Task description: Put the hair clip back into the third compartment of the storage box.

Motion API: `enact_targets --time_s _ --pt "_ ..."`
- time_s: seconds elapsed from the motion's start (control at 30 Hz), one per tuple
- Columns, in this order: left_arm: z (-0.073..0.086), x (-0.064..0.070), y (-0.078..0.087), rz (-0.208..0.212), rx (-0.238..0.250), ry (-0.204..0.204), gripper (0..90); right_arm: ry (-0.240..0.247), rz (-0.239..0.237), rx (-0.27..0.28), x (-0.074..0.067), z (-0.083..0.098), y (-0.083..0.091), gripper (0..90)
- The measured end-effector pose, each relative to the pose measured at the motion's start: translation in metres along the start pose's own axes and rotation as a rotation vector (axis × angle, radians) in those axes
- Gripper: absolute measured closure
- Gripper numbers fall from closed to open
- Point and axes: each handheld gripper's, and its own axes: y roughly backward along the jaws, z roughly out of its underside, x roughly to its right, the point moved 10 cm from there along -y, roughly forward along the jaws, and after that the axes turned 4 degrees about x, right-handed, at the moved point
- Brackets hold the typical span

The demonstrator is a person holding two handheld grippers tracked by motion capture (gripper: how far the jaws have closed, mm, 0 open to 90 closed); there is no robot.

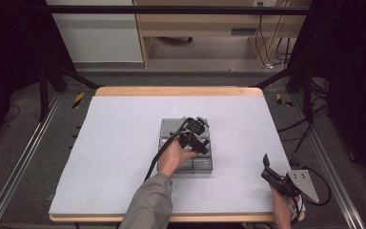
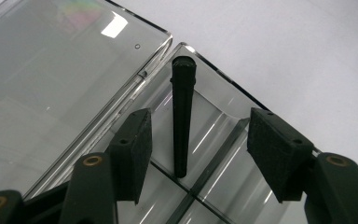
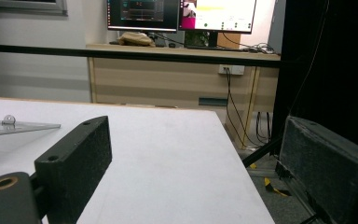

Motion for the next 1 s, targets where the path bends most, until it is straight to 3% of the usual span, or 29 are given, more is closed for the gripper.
enact_targets --time_s 0.23,0.57,0.83,1.0 --pt "0.0 0.0 0.016 -0.017 0.002 -0.011 37.2 0.001 0.0 0.0 0.0 0.0 0.0 9.1" --pt "0.009 -0.009 0.044 -0.067 -0.001 -0.03 23.0 0.0 0.001 0.006 0.0 0.0 0.0 9.2" --pt "0.019 -0.02 0.076 -0.104 0.05 -0.028 17.4 -0.001 0.0 0.002 0.0 0.0 0.0 9.1" --pt "0.035 -0.034 0.101 -0.119 0.099 0.012 16.1 0.0 0.0 0.002 0.0 0.0 0.0 9.1"
